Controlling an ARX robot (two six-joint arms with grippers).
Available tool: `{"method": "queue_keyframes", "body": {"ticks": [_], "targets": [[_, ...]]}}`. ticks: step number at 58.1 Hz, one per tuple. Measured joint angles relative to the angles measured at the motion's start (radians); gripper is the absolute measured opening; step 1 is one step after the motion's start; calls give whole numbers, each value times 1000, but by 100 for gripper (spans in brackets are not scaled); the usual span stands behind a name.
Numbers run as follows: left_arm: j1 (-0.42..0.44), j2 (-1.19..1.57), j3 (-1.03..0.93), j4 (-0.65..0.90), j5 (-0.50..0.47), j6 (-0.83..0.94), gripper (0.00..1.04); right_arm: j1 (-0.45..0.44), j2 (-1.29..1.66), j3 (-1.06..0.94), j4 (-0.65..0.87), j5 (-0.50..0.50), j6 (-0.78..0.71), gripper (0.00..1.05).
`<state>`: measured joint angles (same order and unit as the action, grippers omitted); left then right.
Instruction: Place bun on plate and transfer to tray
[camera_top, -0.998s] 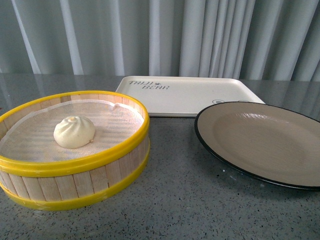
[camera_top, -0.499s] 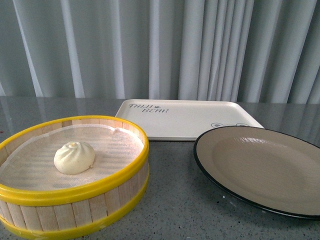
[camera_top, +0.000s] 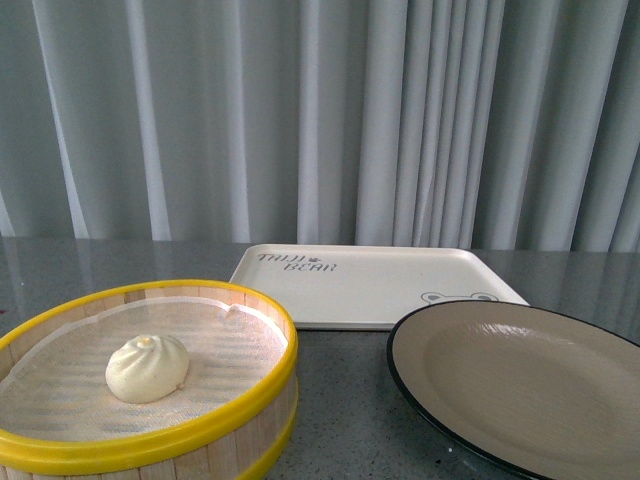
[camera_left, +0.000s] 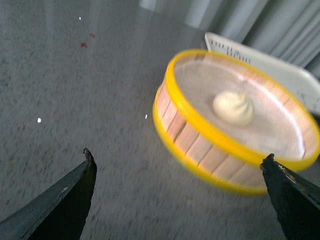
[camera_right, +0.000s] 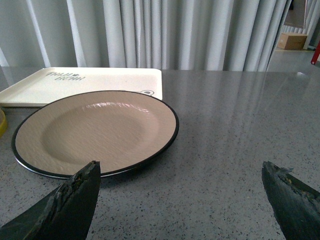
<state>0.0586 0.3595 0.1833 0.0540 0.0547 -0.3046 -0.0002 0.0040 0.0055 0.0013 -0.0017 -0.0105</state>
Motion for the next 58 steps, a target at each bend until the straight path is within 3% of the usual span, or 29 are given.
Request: {"method": "queue_keyframes", "body": {"ticks": [5,11,25,44,58], "targets": [[37,166,121,141,76,-14,98,0,0,0,0,0,0,96],[34,330,262,191,120,31,98,0,0,0,0,0,0,96],[-119,633,535,-76,156,247,98,0,0,0,0,0,0,96],[-327,940,800,-243,-61,384,98,0,0,0,0,0,0,96],[-390,1085,896,-299,-147,386,98,0,0,0,0,0,0,96]]}}
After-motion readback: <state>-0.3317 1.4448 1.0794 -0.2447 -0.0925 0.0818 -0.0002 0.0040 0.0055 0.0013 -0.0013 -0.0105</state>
